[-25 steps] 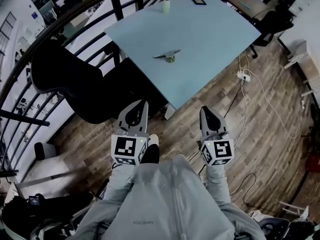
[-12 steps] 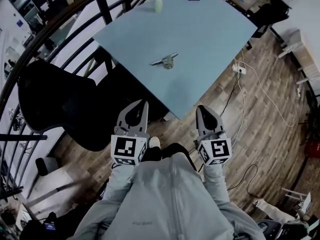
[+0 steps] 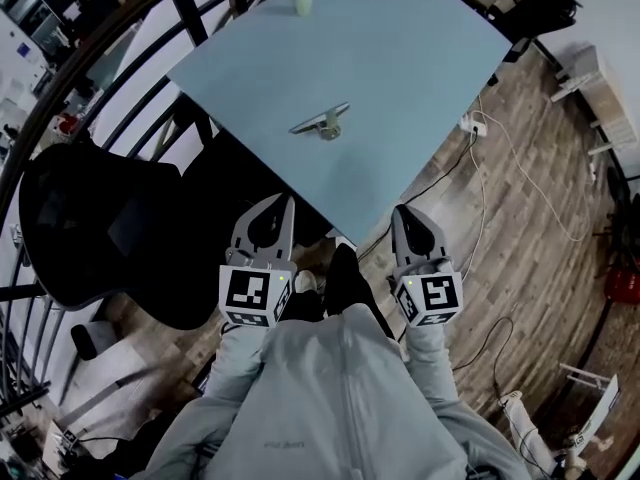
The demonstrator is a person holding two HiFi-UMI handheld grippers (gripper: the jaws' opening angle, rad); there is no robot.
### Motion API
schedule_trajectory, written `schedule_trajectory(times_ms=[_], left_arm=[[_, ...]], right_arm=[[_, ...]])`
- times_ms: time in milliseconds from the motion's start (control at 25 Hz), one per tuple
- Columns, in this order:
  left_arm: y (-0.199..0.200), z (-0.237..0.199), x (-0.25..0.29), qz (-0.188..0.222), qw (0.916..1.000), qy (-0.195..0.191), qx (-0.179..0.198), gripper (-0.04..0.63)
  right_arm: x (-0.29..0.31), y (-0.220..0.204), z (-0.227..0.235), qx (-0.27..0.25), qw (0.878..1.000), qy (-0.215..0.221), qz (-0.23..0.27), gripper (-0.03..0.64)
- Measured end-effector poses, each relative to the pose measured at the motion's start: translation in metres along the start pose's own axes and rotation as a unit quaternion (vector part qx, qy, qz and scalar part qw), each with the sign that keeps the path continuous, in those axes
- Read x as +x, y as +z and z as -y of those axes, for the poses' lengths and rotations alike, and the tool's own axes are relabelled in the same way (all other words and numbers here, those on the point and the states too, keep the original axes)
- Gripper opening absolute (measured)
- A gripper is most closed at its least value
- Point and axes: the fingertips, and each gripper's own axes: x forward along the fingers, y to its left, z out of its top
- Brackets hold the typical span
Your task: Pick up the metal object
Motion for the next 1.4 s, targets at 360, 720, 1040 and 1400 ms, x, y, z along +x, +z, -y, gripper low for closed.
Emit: schedule_trajectory(times_ms=[360,720,1040,1400], left_arm=[[0.023,-0.023,0.074,0.008,0.9998,0.019,0.0,0.031],[0.051,-0.038,0.152,0.012,0.9985,0.053,0.0,0.031],[0.057,-0.044,0.18,0.007,0.9958,0.091,-0.003,0.031],[0.056,-0.05,0.173,0.0,0.9959,0.09,0.0,0.031]], right_arm=[[0.074,0.015,0.045,-0.008,1.0,0.025,-0.001,0.026],[0.146,0.039,0.1,-0.018,0.998,0.065,0.0,0.026],[0.182,0.048,0.121,-0.023,0.994,0.109,0.001,0.026],[0.191,0.05,0.111,-0.03,0.993,0.118,-0.001,0.026]])
